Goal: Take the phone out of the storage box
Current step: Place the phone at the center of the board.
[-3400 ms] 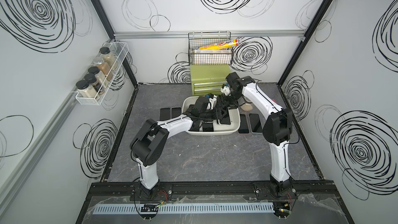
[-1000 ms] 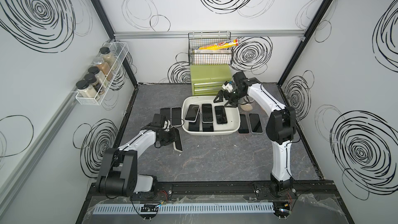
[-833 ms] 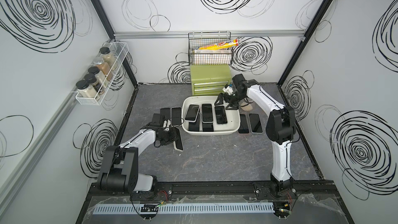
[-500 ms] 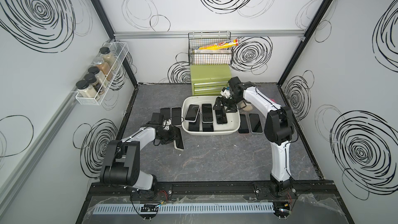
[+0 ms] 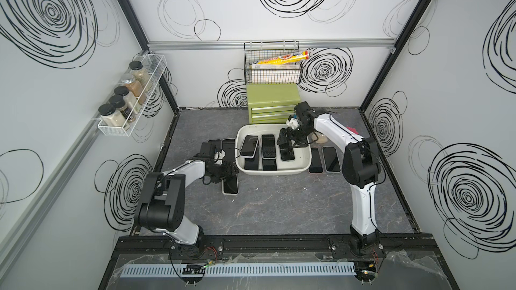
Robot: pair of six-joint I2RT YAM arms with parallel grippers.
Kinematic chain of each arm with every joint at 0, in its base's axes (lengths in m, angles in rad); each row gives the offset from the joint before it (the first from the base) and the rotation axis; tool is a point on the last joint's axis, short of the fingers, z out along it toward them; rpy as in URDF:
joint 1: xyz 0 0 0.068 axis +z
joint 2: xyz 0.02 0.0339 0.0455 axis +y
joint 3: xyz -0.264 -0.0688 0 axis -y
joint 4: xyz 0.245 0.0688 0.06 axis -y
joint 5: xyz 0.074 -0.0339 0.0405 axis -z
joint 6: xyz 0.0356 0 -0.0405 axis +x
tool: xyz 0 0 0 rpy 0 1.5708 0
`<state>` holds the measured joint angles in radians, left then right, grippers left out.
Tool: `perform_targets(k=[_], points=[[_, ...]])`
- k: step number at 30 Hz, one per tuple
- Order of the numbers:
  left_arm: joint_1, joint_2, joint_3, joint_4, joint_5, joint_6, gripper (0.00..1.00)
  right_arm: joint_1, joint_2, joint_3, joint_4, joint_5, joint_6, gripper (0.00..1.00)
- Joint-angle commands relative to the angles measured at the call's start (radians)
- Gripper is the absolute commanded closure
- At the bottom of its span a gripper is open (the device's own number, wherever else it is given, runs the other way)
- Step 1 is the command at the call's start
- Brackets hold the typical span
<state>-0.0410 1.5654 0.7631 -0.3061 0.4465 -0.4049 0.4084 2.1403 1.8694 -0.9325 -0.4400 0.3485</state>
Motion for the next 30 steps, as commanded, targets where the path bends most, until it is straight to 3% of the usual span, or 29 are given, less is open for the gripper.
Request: perform_targets(k=[1, 8, 16, 24, 30], points=[[0.013, 0.005, 0.008, -0.11, -0.164, -0.005, 0.16, 0.004, -0.008, -0.013, -0.005, 0.018, -0.009, 0.02], [0.014, 0.005, 0.055, -0.166, -0.219, -0.035, 0.13, 0.01, 0.006, 0.003, -0.033, 0.066, -0.02, 0.02], [0.009, -0.118, 0.164, -0.246, -0.253, -0.087, 0.11, 0.071, 0.077, 0.073, -0.104, 0.367, -0.016, 0.0], [-0.13, -0.256, 0.241, -0.256, -0.282, -0.194, 0.09, 0.09, 0.203, 0.189, -0.095, 0.411, -0.008, 0.0], [-0.148, -0.259, 0.239, -0.262, -0.258, -0.194, 0.09, 0.09, 0.279, 0.281, -0.144, 0.5, -0.014, 0.0]])
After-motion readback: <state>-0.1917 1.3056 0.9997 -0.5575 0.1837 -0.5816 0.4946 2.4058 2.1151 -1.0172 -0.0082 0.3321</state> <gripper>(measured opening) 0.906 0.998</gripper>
